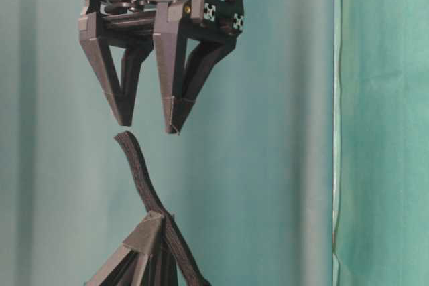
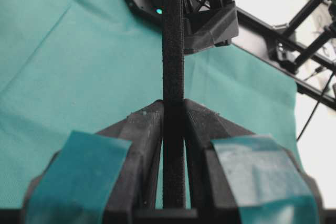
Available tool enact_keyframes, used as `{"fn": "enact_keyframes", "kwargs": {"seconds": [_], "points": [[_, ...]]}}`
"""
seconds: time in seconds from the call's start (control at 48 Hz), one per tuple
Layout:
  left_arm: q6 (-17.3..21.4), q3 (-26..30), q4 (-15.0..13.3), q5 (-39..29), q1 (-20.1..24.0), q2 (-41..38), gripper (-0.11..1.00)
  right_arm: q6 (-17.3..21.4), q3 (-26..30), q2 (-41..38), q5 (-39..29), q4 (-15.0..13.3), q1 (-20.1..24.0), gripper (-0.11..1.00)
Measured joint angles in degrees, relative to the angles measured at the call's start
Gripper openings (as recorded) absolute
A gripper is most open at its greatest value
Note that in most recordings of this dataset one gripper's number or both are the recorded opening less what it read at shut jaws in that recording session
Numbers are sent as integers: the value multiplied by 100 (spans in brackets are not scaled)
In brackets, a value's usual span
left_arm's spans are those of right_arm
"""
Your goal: Peel off the Velcro with your right arm.
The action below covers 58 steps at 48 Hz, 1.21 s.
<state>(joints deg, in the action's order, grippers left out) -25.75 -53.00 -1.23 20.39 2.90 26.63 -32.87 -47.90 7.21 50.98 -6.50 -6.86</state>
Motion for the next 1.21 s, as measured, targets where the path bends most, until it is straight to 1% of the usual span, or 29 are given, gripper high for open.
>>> {"fn": "enact_keyframes", "kwargs": {"seconds": [0.167, 0.25, 0.708, 1.208], "points": [[0, 0, 0, 0, 9, 0, 10, 0, 0, 0, 9, -26, 9, 36], [0, 0, 0, 0, 9, 0, 10, 0, 0, 0, 9, -26, 0, 30], [0, -26, 0, 0, 9, -9, 10, 0, 97, 0, 18, -26, -35, 30], [0, -35, 0, 0, 9, 0, 10, -9, 132, -149, 9, -26, -35, 26]]}}
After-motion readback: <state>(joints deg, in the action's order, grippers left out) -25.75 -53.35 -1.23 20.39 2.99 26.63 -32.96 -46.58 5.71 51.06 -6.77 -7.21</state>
